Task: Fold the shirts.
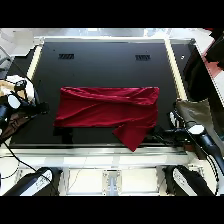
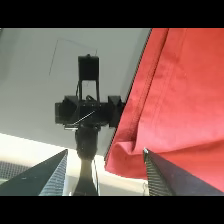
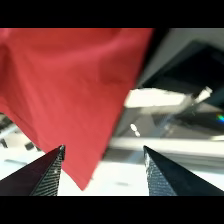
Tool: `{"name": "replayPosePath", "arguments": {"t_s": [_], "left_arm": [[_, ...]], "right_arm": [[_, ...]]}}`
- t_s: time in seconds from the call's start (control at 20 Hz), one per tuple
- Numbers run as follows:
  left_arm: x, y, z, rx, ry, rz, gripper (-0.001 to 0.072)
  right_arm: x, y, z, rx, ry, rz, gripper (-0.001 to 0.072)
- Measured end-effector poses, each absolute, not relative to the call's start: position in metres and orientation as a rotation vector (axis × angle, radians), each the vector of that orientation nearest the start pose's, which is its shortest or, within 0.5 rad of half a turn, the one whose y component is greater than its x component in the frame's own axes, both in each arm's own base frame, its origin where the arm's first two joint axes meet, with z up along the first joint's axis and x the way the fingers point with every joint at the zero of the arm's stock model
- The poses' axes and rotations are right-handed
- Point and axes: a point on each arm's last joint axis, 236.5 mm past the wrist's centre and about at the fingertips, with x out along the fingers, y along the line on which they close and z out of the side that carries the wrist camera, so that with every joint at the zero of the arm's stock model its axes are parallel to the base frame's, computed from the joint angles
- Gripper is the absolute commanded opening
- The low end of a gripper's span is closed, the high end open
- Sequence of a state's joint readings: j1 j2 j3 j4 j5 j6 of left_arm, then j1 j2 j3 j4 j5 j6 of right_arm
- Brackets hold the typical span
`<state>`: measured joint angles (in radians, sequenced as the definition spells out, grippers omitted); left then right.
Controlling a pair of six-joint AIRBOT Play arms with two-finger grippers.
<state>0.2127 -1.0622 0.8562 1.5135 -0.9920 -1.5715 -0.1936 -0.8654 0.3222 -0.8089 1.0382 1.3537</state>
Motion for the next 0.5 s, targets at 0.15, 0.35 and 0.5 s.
{"name": "replayPosePath", "arguments": {"t_s": [0.15,0.35,0.5], "left_arm": [[0.332,0.06,-0.011,-0.188,1.182,0.167,0.0548],[0.332,0.059,-0.012,-0.236,1.176,0.194,0.0548],[0.33,0.055,-0.013,-0.278,1.184,0.204,0.0547]], "right_arm": [[0.221,0.107,-0.086,0.773,1.329,0.202,0.054],[0.224,0.11,-0.097,0.797,1.341,0.171,0.054],[0.222,0.119,-0.107,0.858,1.387,0.173,0.0425]]}}
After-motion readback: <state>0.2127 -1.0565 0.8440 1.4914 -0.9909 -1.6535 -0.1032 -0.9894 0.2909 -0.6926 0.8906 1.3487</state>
